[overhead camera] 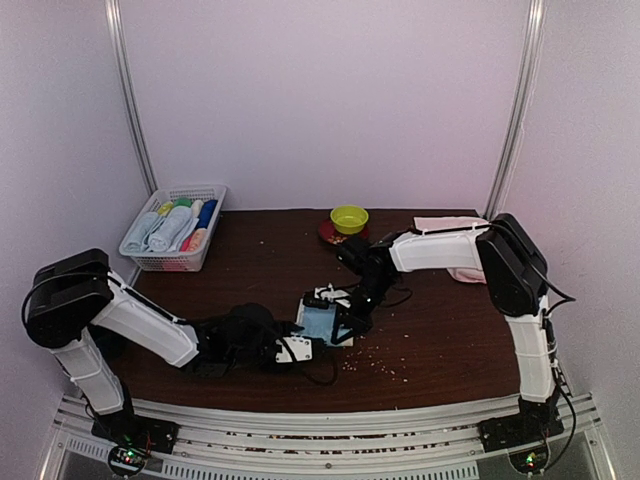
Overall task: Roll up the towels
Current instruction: Roll the towel at the center of the board.
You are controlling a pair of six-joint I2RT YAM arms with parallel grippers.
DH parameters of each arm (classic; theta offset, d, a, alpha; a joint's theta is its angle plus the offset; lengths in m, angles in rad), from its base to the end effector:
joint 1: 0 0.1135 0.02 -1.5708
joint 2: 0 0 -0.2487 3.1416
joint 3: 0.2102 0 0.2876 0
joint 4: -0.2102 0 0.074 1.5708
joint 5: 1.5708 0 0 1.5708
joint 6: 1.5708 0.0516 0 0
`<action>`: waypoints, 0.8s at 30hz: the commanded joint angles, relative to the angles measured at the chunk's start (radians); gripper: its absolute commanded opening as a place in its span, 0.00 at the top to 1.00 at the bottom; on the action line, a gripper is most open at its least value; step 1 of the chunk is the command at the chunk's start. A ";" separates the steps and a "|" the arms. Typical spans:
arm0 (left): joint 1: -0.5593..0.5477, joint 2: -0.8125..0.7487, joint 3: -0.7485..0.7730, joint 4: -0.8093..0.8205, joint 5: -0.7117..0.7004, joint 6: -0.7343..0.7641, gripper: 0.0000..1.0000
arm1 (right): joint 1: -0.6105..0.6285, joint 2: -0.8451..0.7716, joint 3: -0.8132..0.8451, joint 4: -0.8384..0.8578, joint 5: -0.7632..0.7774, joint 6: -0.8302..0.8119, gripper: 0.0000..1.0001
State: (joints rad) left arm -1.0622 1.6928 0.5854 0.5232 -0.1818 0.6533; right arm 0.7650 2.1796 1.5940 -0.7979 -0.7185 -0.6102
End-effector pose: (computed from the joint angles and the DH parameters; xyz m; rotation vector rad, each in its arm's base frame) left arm 0.1707 -0.2870 0.0668 1.5514 1.4805 -0.0426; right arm 0.3017 0.3367 0.1012 -1.8673 2.1168 1.0767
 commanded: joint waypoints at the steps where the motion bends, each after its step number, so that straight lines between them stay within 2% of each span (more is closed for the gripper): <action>1: -0.004 0.041 0.034 0.035 -0.005 0.019 0.45 | -0.004 0.066 -0.011 -0.120 0.036 -0.016 1.00; 7: -0.004 0.079 0.064 0.002 0.001 0.027 0.55 | -0.005 0.073 -0.003 -0.132 0.024 -0.021 1.00; 11: -0.004 0.094 0.074 -0.007 -0.002 0.023 0.67 | -0.007 0.081 0.002 -0.135 0.018 -0.023 1.00; 16: -0.005 0.107 0.081 -0.014 -0.027 0.022 0.70 | -0.007 0.086 0.006 -0.140 0.019 -0.025 1.00; 19: -0.012 0.099 0.071 -0.001 -0.046 0.024 0.68 | -0.008 0.088 0.006 -0.142 0.019 -0.026 1.00; 21: -0.024 0.079 0.046 0.036 -0.063 0.034 0.57 | -0.011 0.088 0.008 -0.142 0.019 -0.022 1.00; 24: -0.040 0.047 0.008 0.091 -0.077 0.050 0.46 | -0.016 0.094 0.013 -0.144 0.019 -0.017 1.00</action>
State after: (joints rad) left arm -1.0779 1.7817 0.6395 0.5274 -0.2306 0.6827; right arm 0.7540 2.2036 1.6218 -0.8604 -0.7616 -0.6266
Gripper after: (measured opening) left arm 0.469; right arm 0.114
